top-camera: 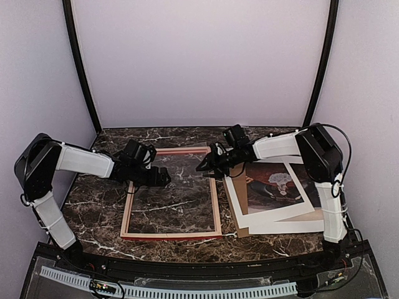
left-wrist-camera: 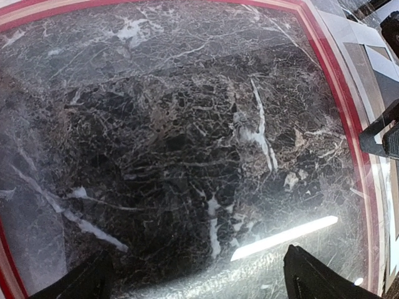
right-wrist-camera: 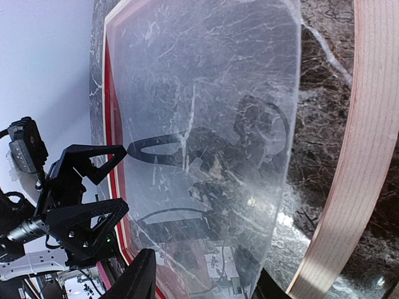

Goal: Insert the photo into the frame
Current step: Place the glass panel at the frame body.

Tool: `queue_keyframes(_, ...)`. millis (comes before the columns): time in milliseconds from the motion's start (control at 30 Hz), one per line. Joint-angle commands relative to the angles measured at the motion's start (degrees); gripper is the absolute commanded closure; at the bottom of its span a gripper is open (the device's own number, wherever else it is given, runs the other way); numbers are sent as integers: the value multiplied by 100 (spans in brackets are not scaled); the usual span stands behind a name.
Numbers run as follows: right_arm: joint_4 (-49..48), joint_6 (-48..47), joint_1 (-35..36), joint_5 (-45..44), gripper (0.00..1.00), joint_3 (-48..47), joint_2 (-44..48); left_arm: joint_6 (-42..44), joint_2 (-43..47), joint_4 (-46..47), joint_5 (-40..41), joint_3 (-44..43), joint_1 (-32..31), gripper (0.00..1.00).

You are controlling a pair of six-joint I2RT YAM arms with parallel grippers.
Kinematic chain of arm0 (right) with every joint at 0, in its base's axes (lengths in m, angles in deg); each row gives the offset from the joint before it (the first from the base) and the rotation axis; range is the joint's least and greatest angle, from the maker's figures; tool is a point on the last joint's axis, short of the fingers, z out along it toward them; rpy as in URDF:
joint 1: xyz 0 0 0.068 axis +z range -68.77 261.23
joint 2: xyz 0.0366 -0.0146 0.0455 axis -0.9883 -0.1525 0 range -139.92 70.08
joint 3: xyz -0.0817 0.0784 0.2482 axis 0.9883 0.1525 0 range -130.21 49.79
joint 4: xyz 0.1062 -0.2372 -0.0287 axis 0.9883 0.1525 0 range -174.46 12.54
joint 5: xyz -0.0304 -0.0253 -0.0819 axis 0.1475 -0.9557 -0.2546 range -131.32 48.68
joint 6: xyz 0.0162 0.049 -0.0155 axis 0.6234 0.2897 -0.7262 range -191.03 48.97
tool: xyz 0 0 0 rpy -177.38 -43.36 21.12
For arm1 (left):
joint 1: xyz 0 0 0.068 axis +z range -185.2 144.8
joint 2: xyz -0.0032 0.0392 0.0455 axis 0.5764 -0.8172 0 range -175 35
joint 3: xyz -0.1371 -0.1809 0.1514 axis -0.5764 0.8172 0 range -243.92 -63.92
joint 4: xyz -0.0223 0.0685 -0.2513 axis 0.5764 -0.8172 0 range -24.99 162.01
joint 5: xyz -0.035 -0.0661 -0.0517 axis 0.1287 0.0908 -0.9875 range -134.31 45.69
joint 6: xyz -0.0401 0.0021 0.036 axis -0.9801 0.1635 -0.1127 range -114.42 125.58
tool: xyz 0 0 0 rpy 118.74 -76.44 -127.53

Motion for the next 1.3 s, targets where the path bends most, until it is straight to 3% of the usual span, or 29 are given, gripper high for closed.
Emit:
queue_keyframes(0,-195,-57,25,111,57,8,22,-4,4,-141,112,-33,-88,2)
queue_keyframes(600,-569,-65,59,546,62,315,66,22,24,-165,80,119,-141,3)
queue_keyframes(1267,1067,-996,52,-998,55,-205,495,-33,-21,-419,261,320,-154,4)
